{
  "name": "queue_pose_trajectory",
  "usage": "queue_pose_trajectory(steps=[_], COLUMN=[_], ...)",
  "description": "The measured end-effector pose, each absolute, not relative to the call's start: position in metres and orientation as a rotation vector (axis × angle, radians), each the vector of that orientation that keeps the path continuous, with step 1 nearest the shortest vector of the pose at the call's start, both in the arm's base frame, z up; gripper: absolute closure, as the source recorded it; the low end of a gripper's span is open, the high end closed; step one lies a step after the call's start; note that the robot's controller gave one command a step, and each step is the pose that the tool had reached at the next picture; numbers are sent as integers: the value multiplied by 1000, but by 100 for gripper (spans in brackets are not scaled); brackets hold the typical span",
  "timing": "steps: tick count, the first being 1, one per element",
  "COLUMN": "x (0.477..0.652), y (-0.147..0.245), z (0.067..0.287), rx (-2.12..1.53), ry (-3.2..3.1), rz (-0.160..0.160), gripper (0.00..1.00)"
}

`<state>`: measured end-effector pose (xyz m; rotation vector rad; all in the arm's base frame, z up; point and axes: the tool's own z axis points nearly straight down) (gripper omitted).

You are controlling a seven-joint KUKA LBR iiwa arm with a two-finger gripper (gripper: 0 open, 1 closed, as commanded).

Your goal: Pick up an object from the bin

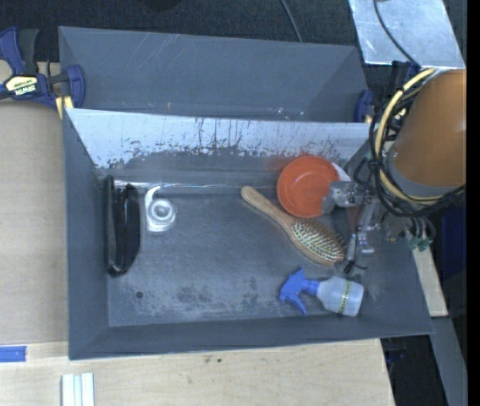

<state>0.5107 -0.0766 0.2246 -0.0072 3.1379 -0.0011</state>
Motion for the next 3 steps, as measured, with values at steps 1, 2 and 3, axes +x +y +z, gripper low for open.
queue_pose_trajectory(steps=[1,2,3], x=[491,532,480], y=[-35,-21,-36], z=[181,162,118], rx=[24,30,-61], ry=[3139,3125,3136], rz=[0,-5,-5], gripper=[0,0,0])
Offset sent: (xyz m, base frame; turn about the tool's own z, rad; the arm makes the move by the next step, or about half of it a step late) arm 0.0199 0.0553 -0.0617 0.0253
